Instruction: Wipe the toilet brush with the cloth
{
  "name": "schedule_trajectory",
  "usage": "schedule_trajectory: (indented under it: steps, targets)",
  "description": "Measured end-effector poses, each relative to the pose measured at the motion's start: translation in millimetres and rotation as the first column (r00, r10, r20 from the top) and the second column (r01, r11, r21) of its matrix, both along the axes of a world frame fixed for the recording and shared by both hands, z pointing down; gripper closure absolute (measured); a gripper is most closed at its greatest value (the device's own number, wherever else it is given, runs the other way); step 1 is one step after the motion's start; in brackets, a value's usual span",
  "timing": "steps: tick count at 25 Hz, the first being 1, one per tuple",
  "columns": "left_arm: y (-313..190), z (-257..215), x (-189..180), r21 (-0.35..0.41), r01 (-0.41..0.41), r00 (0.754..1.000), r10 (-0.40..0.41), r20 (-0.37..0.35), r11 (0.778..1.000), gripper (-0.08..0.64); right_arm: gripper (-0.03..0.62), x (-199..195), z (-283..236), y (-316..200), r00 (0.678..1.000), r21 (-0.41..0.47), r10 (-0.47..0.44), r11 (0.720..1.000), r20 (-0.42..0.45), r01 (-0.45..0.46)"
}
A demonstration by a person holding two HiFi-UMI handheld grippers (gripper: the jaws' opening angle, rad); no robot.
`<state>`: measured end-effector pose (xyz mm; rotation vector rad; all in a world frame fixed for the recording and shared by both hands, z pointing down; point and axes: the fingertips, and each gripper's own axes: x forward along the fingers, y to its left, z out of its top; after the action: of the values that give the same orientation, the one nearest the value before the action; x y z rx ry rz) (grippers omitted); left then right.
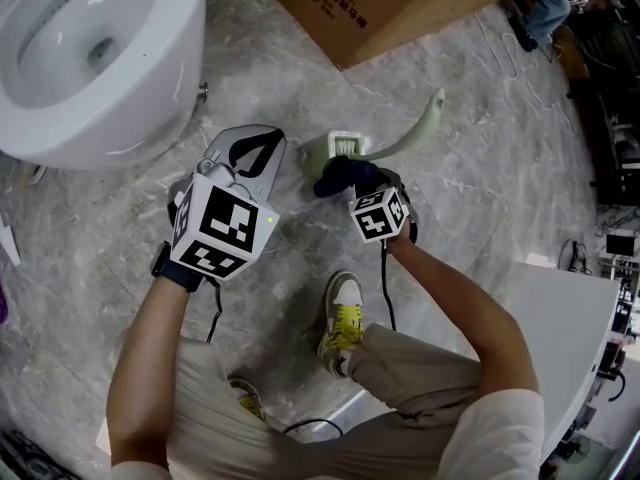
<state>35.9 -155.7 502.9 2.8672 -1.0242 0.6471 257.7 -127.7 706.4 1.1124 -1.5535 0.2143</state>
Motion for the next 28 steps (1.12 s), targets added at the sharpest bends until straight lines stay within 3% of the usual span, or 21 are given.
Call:
schedule_trajectory:
  steps: [10,16,19,28]
  targets:
    - [1.7,3.2,-16.0,0.000,0.022,0.999,-0.022,0.031,1.000,0.560,0.426,-22.5,10.8,-9.0,0.998,-0.045,-0.058,0.997,-0.019,0.057]
    - [5.1,-1.5,-21.9,0.006,0.029,0.999,-0.029,0.034,1.000,0.560,0.428,-43.6,16.1,-3.0,0.977,-0.092,-0.213,0.973,-0.021,0.210]
    - [10.0,1.7,-24.2,0.008,0.017,0.999,-0.017,0.051,1.000,0.559,0.428,-51.9,9.5,-0.6,0.967,-0.078,-0.255,0.964,0.011,0.255]
    - [17.6,-0.4,-31.4,0.011,0.014,0.999,-0.014,0.041,1.000,0.560,0.426,-49.1,-24.2,5.5,0.969,0.015,-0.235,0.972,0.076,0.235]
